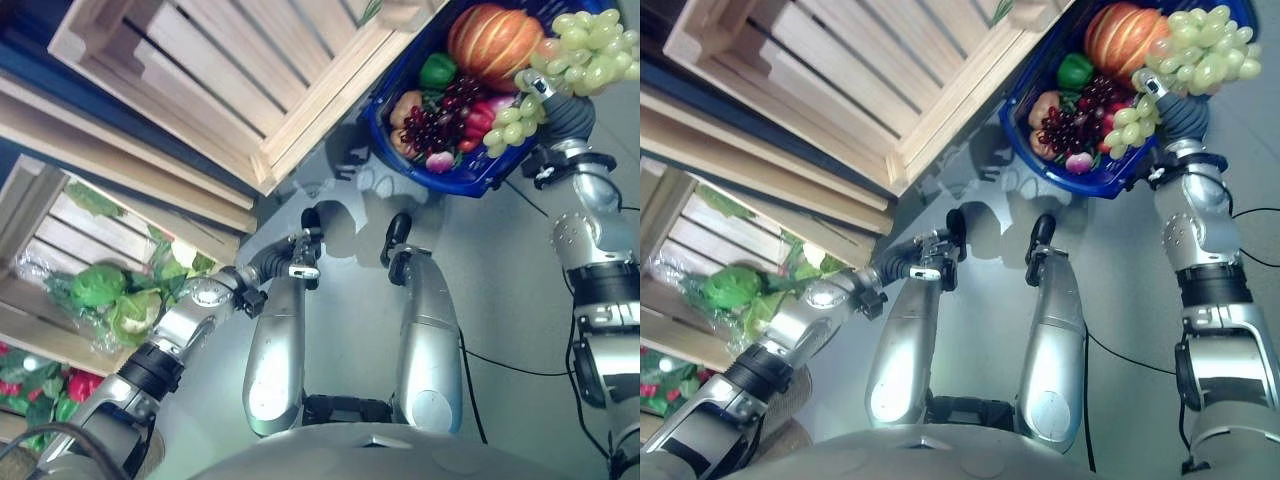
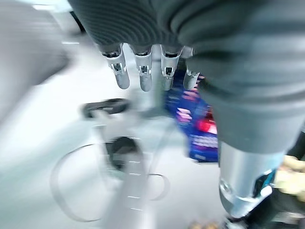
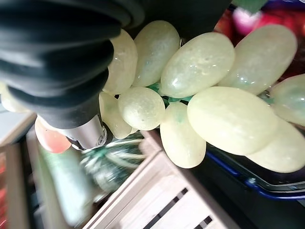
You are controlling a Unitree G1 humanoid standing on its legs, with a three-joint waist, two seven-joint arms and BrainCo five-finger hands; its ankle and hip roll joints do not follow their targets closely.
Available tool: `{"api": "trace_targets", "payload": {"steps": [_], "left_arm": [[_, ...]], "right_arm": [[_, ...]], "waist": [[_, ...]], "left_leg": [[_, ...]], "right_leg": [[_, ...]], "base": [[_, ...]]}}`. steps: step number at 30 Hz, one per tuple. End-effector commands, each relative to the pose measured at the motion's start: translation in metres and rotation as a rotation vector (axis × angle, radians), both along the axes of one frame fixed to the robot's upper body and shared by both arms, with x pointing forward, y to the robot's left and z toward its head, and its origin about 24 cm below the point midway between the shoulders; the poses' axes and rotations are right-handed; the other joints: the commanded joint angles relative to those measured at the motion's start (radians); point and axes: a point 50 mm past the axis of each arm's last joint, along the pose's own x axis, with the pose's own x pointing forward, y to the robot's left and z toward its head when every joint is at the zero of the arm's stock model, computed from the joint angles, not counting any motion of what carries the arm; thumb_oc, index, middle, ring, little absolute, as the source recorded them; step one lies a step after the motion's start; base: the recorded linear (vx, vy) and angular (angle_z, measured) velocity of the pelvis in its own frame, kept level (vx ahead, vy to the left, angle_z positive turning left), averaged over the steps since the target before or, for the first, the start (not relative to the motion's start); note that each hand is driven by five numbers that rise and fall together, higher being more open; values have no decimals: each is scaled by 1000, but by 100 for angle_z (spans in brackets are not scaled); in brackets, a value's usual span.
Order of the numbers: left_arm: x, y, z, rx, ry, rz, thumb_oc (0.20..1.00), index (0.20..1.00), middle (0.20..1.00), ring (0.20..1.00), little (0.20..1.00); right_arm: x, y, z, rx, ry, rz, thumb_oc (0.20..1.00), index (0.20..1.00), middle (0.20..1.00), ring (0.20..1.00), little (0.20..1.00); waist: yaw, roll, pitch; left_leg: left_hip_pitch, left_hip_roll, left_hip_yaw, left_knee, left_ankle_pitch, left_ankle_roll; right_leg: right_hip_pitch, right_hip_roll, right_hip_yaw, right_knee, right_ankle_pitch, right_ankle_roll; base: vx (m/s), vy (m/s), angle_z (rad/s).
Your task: Pick up fruits and vegetables into the basket
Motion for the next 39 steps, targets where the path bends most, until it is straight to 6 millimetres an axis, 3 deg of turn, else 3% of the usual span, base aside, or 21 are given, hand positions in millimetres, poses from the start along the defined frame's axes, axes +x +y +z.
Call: {"api": "trace_targets", "payload": {"steps": [1, 4, 11, 19, 20, 21, 22, 30, 37, 39], "left_arm": [[-30, -22, -22, -104, 104, -65, 1000, 1000, 1000, 1000, 1000], [-42, -29, -36, -146, 170, -85, 1000, 1000, 1000, 1000, 1000], [-48, -41, -50, -171, 188, -78, 1000, 1000, 1000, 1000, 1000], [-51, -54, -56, -177, 176, -73, 1000, 1000, 1000, 1000, 1000], [-52, -56, -56, -182, 170, -74, 1000, 1000, 1000, 1000, 1000], [-52, -58, -55, -191, 164, -76, 1000, 1000, 1000, 1000, 1000], [-52, -59, -55, -194, 164, -73, 1000, 1000, 1000, 1000, 1000], [-52, -59, -54, -213, 162, -50, 1000, 1000, 1000, 1000, 1000], [-54, -46, -59, -169, 179, -14, 1000, 1000, 1000, 1000, 1000], [-53, -40, -60, -151, 173, 1, 1000, 1000, 1000, 1000, 1000]], "right_arm": [[0, -8, 29, 31, -51, 59, 200, 200, 200, 200, 200], [8, -15, 30, 70, -10, 66, 200, 200, 200, 200, 200], [20, -13, 20, 181, 71, 86, 200, 200, 200, 200, 200], [24, -22, -4, 576, 147, 10, 200, 200, 200, 200, 200], [24, -25, -5, 600, 147, -13, 235, 235, 235, 235, 235], [23, -29, -7, 617, 140, -42, 831, 831, 831, 831, 831], [22, -32, -8, 634, 133, -71, 1000, 1000, 1000, 1000, 1000], [16, -43, -32, 586, 184, -192, 1000, 1000, 1000, 1000, 1000], [-2, -45, -96, 521, 333, -260, 1000, 1000, 1000, 1000, 1000], [-10, -36, -125, 496, 402, -240, 1000, 1000, 1000, 1000, 1000]], "waist": [[4, 64, -46], [16, 90, -46], [27, 121, -46], [36, 146, -46], [36, 151, -46], [36, 154, -46], [37, 156, -46], [38, 148, -46], [25, 107, -46], [10, 86, -46]], "left_leg": [[-14, -27, 62, 22, -126, 60], [-65, -25, 60, 26, -123, 60], [-159, -22, 46, 35, -114, 63], [-206, -29, 37, 25, -104, 61], [-205, -30, 37, 21, -102, 59], [-204, -31, 37, 17, -101, 58], [-203, -32, 37, 16, -101, 58], [-133, -46, 40, -40, -87, 54], [20, -55, 54, -133, -66, 51], [98, -54, 59, -164, -65, 51]], "right_leg": [[-12, 43, -16, 30, -49, 52], [-78, 37, -8, 59, -60, 47], [-190, 41, 20, 105, -77, 35], [-251, 44, 40, 123, -84, 32], [-253, 45, 41, 122, -83, 32], [-252, 47, 43, 118, -83, 31], [-251, 48, 44, 114, -83, 30], [-177, 58, 25, 39, -58, 33], [-17, 65, -10, -67, -24, 47], [57, 66, -15, -104, -15, 55]], "base": [[-5, 10, 8], [-8, 30, 2], [-4, 8, 2], [-10, 13, -3], [-16, 36, -4], [-17, 35, -2], [0, 0, 0], [-36, 27, 0], [-37, 46, 3], [-25, 107, 3]]}}
